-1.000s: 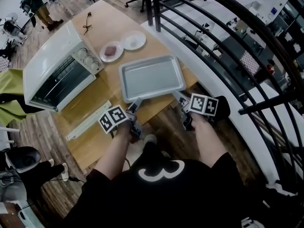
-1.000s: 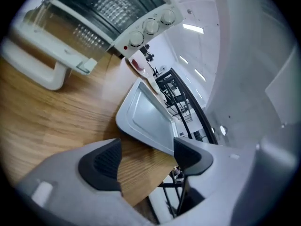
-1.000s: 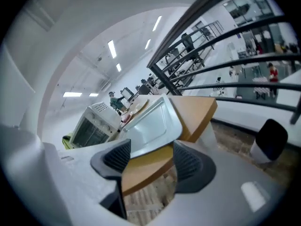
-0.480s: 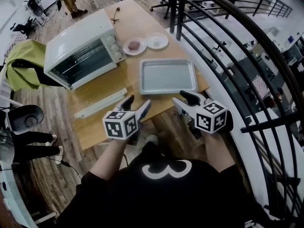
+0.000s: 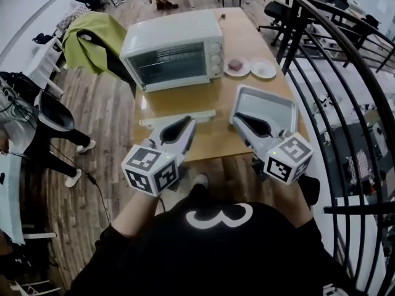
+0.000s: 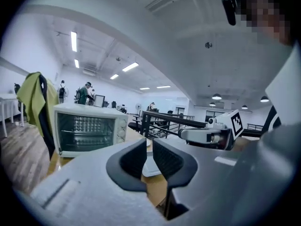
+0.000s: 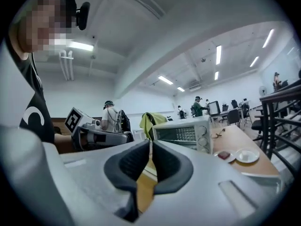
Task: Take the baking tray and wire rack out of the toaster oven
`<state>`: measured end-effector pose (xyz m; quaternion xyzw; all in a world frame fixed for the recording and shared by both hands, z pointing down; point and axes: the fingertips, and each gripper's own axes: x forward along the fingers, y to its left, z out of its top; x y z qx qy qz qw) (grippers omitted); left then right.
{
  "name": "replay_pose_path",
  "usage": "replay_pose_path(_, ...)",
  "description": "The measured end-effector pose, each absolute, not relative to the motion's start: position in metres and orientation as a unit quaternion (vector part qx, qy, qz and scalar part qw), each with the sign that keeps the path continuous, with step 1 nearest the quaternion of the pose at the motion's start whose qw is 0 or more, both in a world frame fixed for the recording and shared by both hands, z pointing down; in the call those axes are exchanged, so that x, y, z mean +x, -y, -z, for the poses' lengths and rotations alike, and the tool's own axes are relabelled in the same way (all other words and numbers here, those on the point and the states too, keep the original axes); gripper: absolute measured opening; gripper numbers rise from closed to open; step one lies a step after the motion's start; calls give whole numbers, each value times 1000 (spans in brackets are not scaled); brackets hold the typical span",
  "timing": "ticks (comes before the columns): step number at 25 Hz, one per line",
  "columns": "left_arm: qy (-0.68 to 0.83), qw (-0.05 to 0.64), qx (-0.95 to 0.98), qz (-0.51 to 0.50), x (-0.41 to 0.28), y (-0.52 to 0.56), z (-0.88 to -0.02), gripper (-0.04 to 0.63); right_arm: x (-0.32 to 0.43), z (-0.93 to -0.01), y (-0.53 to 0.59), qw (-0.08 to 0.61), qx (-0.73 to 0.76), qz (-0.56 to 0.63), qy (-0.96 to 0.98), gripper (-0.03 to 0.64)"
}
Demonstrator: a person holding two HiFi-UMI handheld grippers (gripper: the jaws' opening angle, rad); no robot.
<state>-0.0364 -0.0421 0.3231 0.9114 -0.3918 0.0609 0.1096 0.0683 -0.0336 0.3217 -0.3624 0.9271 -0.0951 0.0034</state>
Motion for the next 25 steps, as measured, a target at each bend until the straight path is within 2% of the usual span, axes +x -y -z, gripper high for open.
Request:
replay_pose_path(5, 426, 109, 897, -35, -84, 64, -313, 9, 24, -325, 66, 8, -330, 123, -936, 4)
replay_pose_path(12, 439, 110, 890, -42, -132, 125, -329, 9, -25, -350, 136, -28, -337, 128, -932, 3)
replay_pose_path(20, 455, 121, 881, -53, -171, 214, -354, 9, -52, -379, 223, -61, -363, 139, -919, 3)
replay_pose_path(25, 452, 136, 880, -55, -186, 254, -366, 9, -57, -393, 266, -55, -390, 153, -906, 3)
